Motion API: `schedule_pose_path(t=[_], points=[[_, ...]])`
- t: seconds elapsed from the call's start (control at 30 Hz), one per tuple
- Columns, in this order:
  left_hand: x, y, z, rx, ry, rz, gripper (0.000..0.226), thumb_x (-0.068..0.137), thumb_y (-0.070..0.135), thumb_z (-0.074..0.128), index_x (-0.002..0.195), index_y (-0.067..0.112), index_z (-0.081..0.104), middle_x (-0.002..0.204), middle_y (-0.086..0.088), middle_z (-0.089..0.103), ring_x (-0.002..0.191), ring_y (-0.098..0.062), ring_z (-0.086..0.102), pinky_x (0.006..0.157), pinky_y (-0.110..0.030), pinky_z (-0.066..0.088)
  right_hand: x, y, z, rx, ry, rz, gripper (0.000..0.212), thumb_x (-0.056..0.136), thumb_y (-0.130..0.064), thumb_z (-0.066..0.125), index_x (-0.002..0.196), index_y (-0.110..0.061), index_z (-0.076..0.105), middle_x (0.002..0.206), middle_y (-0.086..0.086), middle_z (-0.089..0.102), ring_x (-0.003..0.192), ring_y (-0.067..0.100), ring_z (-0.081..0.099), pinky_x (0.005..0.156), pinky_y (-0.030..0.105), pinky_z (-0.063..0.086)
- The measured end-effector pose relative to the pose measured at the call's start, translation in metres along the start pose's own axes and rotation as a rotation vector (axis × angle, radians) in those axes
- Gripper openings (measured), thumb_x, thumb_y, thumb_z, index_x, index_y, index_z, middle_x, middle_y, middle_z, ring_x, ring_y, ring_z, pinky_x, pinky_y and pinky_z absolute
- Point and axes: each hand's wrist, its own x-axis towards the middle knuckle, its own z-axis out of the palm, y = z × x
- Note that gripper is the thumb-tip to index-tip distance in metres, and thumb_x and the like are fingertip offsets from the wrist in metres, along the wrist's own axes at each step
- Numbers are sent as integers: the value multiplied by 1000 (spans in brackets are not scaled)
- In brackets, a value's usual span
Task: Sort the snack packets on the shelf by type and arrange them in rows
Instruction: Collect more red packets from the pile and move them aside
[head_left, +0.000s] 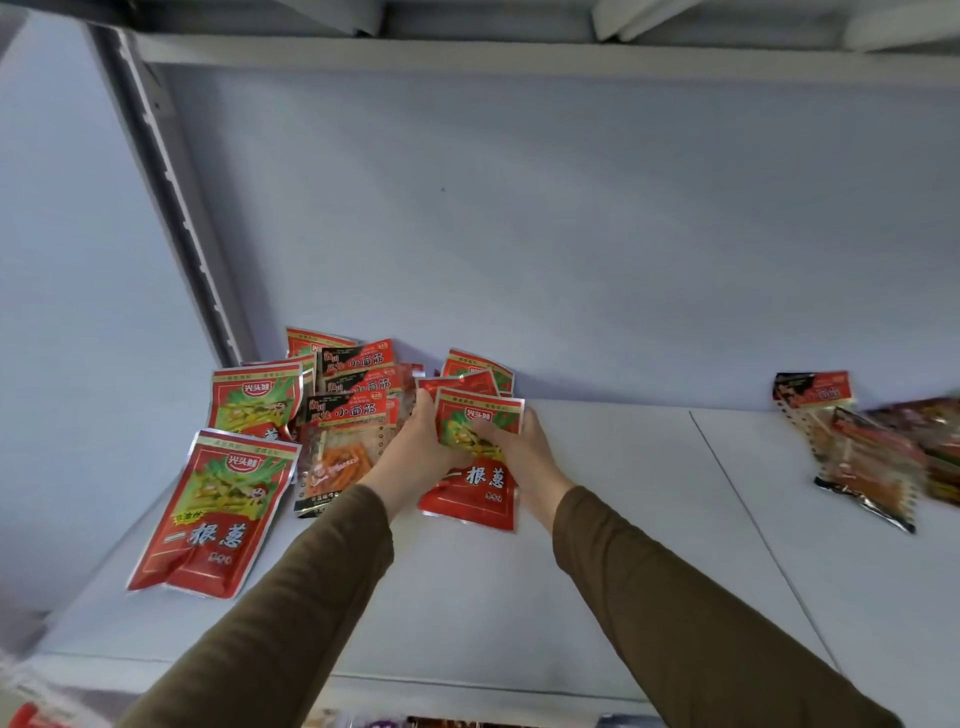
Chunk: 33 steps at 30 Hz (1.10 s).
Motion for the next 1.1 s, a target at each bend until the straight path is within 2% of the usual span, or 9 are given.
schedule_pose_path(t=[0.13,0.3,0.43,0.57,0.67,0.73,0.8,0.87,1.1], points=[[-2,1,-7,2,2,16,97,89,15,78,159,35,13,140,-4,50,110,-24,67,80,-41,64,-4,0,11,18,-33,10,48,88,-45,75,129,-33,53,111,-6,75,95,17,76,88,45,60],[-13,-2,-4,220,77,85,92,92,30,75,160,29,13,157,-4,34,131,-28,54,102,-49,55,-10,1,14,-55,-6,4,42,93,-39,71,132,-32,55,113,-6,74,98,18,75,92,47,59],[-17,-3,-1,329,129,114,81,97,28,68,158,19,17,159,-8,29,142,-33,40,111,-55,46,-18,-2,19,-72,-39,-24,40,95,-38,68,133,-33,56,116,-5,74,101,20,74,94,48,58],[-21,-3,0,362,130,145,73,98,29,67,154,15,23,155,-8,33,139,-32,41,111,-53,46,-25,-5,9,-89,-21,-34,37,99,-33,63,135,-29,55,116,-2,74,100,20,74,93,49,59],[-23,-4,3,393,136,160,84,98,39,66,161,19,15,165,-7,21,151,-34,25,121,-55,32,-34,-10,-1,-212,-13,-63,32,100,-34,61,130,-31,52,107,-16,69,88,-2,72,78,27,61],[-24,-2,4,427,155,191,88,97,46,65,163,23,13,170,-5,13,156,-35,11,124,-57,18,-45,-17,-9,-376,11,-127,36,100,-36,61,132,-38,45,100,-32,54,80,-20,62,69,8,50],[-24,2,5,478,194,229,87,96,51,64,163,27,15,172,-5,8,158,-35,0,124,-55,6,-54,-28,-20,-613,52,-239,50,100,-37,61,146,-28,44,120,-22,56,110,-10,55,90,16,43],[-26,8,7,530,226,284,84,96,51,64,162,27,18,173,-4,5,159,-33,-3,123,-51,1,-59,-37,-34,-916,88,-361,53,100,-33,62,148,-20,45,145,0,52,136,19,43,105,34,39],[-35,50,53,644,203,471,74,98,40,63,160,18,29,170,-4,23,158,-27,11,127,-43,8,-91,-64,-98,-1378,150,-477,55,97,-38,61,148,-23,49,161,3,37,146,26,32,118,40,27]])
